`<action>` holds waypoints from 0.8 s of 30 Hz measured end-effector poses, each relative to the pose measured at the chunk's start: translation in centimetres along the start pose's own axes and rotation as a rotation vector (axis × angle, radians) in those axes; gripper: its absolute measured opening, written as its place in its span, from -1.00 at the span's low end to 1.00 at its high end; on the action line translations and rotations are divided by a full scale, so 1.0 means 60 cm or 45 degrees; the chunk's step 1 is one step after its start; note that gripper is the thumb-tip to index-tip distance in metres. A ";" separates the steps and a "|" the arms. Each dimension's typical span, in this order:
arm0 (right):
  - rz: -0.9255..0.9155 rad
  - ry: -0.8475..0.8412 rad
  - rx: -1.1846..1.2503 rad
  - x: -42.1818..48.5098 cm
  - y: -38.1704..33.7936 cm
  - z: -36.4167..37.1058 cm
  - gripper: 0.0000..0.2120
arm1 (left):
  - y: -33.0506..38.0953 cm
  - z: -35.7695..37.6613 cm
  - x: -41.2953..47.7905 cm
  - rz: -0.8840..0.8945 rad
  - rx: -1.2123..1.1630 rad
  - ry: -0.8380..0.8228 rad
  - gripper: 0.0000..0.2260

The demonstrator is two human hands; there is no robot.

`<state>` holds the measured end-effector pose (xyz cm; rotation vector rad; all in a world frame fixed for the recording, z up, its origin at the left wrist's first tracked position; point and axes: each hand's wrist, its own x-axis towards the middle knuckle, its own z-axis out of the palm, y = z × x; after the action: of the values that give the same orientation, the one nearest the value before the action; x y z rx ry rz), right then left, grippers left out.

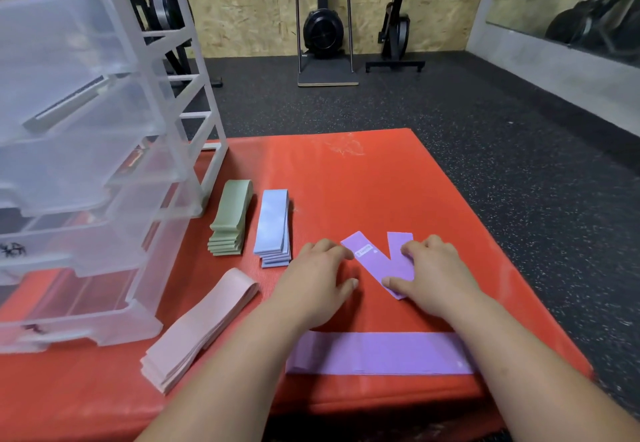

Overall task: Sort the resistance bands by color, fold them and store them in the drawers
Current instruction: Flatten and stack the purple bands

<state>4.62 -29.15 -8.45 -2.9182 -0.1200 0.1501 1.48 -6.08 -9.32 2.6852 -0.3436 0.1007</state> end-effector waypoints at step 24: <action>0.414 0.326 1.103 0.038 0.101 -0.056 -0.69 | -0.011 0.020 0.056 -0.147 -0.091 0.025 -0.82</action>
<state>7.69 -35.52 -6.74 -2.0432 0.3705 -0.1034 4.91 -6.79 -10.24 2.6246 -0.1826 0.0784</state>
